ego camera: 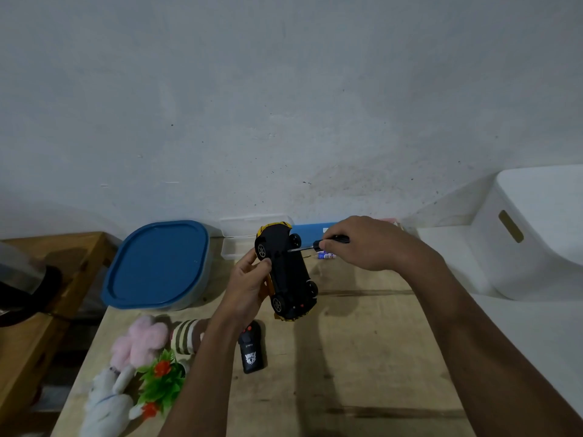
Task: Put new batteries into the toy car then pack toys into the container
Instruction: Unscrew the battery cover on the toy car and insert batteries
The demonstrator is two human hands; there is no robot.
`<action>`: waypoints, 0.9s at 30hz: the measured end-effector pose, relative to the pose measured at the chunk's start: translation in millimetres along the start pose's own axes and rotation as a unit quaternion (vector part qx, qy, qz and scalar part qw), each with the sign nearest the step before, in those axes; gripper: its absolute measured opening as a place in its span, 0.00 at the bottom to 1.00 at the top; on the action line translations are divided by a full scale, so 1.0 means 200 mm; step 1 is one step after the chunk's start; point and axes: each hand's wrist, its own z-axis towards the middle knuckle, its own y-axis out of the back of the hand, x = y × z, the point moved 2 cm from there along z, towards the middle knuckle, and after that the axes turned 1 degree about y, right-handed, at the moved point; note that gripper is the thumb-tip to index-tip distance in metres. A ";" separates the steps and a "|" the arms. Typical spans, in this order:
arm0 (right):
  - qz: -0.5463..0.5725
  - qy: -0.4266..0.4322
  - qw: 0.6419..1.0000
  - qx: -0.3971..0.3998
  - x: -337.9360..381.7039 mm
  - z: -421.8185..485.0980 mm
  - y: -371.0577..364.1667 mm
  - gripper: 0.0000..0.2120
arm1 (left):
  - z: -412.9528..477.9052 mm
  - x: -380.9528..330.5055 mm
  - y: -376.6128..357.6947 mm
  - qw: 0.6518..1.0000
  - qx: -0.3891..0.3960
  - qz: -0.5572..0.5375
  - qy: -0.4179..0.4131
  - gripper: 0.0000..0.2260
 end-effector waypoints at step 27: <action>-0.150 0.033 0.985 -0.079 0.15 -0.02 0.01 0.13 | -0.04 -0.02 -0.05 0.999 -0.010 0.041 0.001 0.14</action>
